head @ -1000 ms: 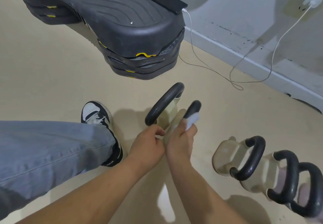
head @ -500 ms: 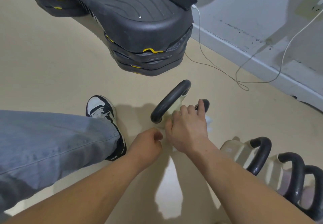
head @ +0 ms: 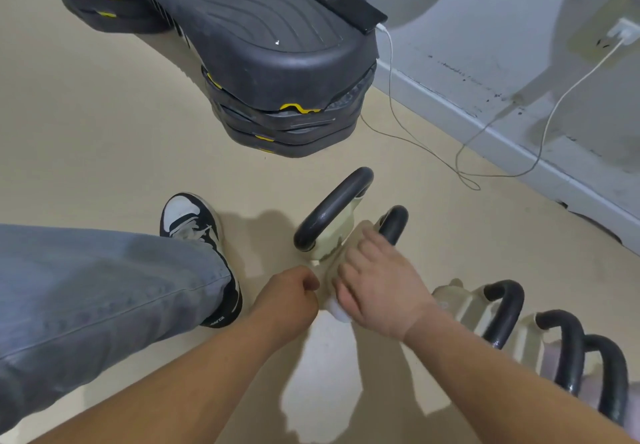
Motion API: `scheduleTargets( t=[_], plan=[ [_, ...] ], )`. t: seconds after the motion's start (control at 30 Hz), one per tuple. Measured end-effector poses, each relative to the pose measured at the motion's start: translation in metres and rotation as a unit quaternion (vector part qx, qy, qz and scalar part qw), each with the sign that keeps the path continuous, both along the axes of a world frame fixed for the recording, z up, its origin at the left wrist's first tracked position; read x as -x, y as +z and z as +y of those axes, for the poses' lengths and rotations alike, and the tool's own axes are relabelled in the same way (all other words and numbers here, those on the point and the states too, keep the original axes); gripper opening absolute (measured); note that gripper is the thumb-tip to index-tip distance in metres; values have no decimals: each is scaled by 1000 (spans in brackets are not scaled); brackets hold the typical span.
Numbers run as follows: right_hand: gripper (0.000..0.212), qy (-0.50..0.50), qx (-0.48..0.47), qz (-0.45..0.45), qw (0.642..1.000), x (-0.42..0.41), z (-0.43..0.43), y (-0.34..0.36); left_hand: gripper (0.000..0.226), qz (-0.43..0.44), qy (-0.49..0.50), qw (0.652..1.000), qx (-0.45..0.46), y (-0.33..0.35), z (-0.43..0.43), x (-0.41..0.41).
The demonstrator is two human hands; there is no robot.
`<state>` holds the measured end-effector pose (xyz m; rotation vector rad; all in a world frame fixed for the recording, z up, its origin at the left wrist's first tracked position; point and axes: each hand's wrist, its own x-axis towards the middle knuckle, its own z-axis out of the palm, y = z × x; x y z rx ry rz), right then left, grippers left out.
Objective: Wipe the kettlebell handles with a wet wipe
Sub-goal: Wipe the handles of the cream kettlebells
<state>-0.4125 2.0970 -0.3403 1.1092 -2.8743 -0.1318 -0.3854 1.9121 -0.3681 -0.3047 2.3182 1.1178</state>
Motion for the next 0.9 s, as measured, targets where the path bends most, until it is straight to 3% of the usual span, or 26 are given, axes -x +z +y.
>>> scheduleTargets(
  t=[0.17,0.3,0.33,0.4,0.53,0.63,0.73,0.8,0.83,0.9],
  plan=[
    [48,-221,89,-109,965,63,24,-2,24,-1,19,999,-27,9,9,12],
    [32,-382,276,-191,861,65,16,-11,23,-3,19,999,-44,16,19,20],
    [33,-395,288,-185,853,57,9,-11,24,0,17,999,-45,18,21,22],
    [42,-390,260,-161,869,35,-2,-9,28,7,22,999,-46,21,26,25],
    [58,-269,195,-110,937,-13,-7,-11,32,0,36,998,-59,22,31,30],
    [67,-253,202,-126,938,-29,-6,-16,29,-15,45,996,-80,23,35,32],
    [68,-328,300,-155,882,-14,-12,-18,29,-11,61,994,-87,24,39,34],
    [63,-405,385,-177,810,11,-11,-16,35,-4,64,994,-84,27,42,36],
    [58,-431,410,-187,782,27,-7,-19,36,1,62,995,-84,29,44,37],
    [43,-463,406,-218,757,59,4,-18,37,9,62,994,-90,32,48,40]
  ],
)
